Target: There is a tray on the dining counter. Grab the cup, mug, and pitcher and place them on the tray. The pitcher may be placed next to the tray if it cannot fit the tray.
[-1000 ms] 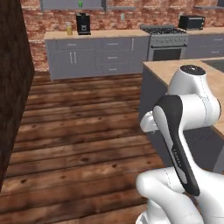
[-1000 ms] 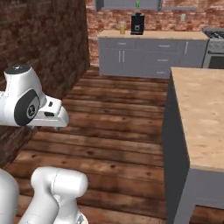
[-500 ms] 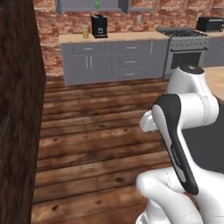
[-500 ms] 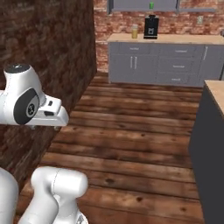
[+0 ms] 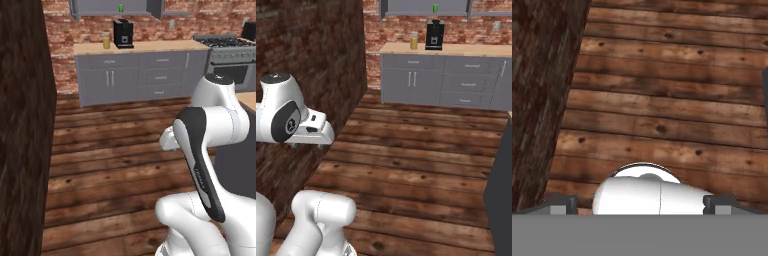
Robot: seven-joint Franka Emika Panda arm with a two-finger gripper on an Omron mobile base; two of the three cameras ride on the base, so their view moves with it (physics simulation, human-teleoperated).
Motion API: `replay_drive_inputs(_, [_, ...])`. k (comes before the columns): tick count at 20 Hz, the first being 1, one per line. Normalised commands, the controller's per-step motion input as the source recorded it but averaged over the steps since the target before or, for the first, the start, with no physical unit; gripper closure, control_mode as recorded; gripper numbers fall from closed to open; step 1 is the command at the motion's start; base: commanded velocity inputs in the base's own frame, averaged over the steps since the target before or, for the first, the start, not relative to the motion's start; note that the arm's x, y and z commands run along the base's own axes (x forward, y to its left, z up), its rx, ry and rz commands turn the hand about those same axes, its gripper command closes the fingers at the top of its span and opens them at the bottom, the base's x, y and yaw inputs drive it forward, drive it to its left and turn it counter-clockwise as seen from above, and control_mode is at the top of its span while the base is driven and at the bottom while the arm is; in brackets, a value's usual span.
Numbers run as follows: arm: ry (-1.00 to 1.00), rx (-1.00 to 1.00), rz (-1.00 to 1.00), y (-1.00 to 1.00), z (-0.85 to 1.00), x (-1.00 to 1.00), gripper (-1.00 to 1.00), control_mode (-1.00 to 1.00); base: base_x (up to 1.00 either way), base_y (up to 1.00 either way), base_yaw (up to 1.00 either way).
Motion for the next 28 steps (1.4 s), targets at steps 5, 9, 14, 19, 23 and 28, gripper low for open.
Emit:
replay_drive_inputs(5, [0.00, 0.00, 0.00, 0.00, 0.00, 0.00, -1.00, 1.00, 1.00, 0.00, 0.00])
replay_drive_inputs(9, [0.00, 0.00, 0.00, 0.00, 0.00, 0.00, -1.00, 1.00, 1.00, 0.00, 0.00])
replay_drive_inputs(14, [0.00, 0.00, 0.00, 0.00, 0.00, 0.00, -1.00, 1.00, 1.00, 0.00, 0.00])
replay_drive_inputs(19, [0.00, 0.00, 0.00, 0.00, 0.00, 0.00, -1.00, 1.00, 1.00, 0.00, 0.00])
replay_drive_inputs(23, [0.00, 0.00, 0.00, 0.00, 0.00, 0.00, -1.00, 1.00, 1.00, 0.00, 0.00])
replay_drive_inputs(28, [0.00, 0.00, 0.00, 0.00, 0.00, 0.00, -1.00, 1.00, 1.00, 0.00, 0.00])
